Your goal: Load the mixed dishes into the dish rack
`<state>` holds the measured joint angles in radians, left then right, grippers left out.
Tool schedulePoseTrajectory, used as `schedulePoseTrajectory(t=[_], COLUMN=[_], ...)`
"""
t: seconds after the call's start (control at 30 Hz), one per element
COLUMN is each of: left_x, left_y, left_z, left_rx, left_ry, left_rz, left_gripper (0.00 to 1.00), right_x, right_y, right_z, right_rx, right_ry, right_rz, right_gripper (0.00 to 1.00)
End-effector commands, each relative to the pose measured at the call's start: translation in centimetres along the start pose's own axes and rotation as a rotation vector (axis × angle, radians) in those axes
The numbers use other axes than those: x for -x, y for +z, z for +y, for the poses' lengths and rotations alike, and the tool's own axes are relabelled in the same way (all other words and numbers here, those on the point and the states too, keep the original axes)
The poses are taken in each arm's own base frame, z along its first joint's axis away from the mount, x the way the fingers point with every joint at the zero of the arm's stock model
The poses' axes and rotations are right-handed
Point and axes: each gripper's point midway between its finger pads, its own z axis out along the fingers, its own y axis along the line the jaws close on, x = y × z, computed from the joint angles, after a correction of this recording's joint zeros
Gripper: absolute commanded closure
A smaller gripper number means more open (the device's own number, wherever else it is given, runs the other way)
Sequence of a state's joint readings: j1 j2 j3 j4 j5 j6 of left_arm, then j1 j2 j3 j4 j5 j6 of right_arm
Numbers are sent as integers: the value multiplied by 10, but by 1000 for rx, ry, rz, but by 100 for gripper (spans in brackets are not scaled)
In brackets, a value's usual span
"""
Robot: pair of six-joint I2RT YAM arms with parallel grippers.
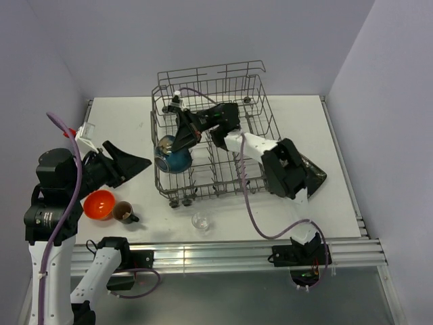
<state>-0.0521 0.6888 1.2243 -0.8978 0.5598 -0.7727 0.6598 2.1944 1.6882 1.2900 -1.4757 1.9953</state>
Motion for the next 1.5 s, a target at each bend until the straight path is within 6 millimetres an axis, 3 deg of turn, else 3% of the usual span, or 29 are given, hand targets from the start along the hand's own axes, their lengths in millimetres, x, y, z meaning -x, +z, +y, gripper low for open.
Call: schedulePoseTrajectory(t=[0.0, 0.1, 0.13, 0.17, 0.23, 0.27, 0.3, 0.33, 0.37, 0.4, 0.43, 0.47, 0.57, 0.73, 0.87, 1.07, 1.33, 1.47], left_x=[12, 10, 6, 7, 4, -6, -3, -6, -17, -14, -17, -24, -29, -49, -61, -63, -67, -71], left_y=[-14, -19, -22, -23, -26, -28, -33, -37, -39, -50, -55, -53, -65, -80, -83, -97, -100, -111], left_z=[-50, -69, -76, -81, -89, -93, -105, -112, -110, -127, -131, -124, -136, -156, -157, -166, -163, -163], left_rx=[-207, -296, -335, -361, -420, -480, -553, -604, -662, -759, -807, -829, -905, -1018, -1033, -1063, -1037, -1051], left_ry=[106, 137, 152, 173, 196, 199, 223, 237, 232, 260, 278, 259, 292, 257, 210, 235, 232, 245], left_rz=[-27, 7, 32, 33, 57, 115, 113, 128, 194, 188, 204, 265, 306, 386, 421, 424, 450, 464], left_gripper=[40, 44, 44, 45, 45, 46, 47, 46, 45, 42, 41, 39, 38, 35, 36, 37, 37, 39], right_x=[-69, -108, -117, -137, -156, -171, -184, -193, -204, -212, -218, -227, -243, -254, -253, -252, -261, -254], right_y=[10, 14, 14, 17, 18, 18, 21, 21, 19, 18, 18, 16, 15, 18, 27, 40, 49, 54], right_z=[125, 148, 145, 163, 165, 178, 182, 180, 192, 196, 200, 210, 227, 248, 261, 265, 286, 284], right_rx=[125, 140, 140, 155, 166, 176, 187, 189, 199, 202, 209, 218, 249, 299, 349, 387, 447, 447], right_ry=[-415, -423, -386, -422, -386, -411, -408, -388, -407, -399, -398, -418, -437, -467, -488, -476, -488, -483], right_rz=[33, 55, 56, 75, 84, 95, 117, 122, 125, 132, 138, 143, 149, 175, 207, 254, 316, 324], right_gripper=[100, 100, 100, 100, 100, 100, 100, 100, 100, 100, 100, 100, 100, 100, 100, 100, 100, 100])
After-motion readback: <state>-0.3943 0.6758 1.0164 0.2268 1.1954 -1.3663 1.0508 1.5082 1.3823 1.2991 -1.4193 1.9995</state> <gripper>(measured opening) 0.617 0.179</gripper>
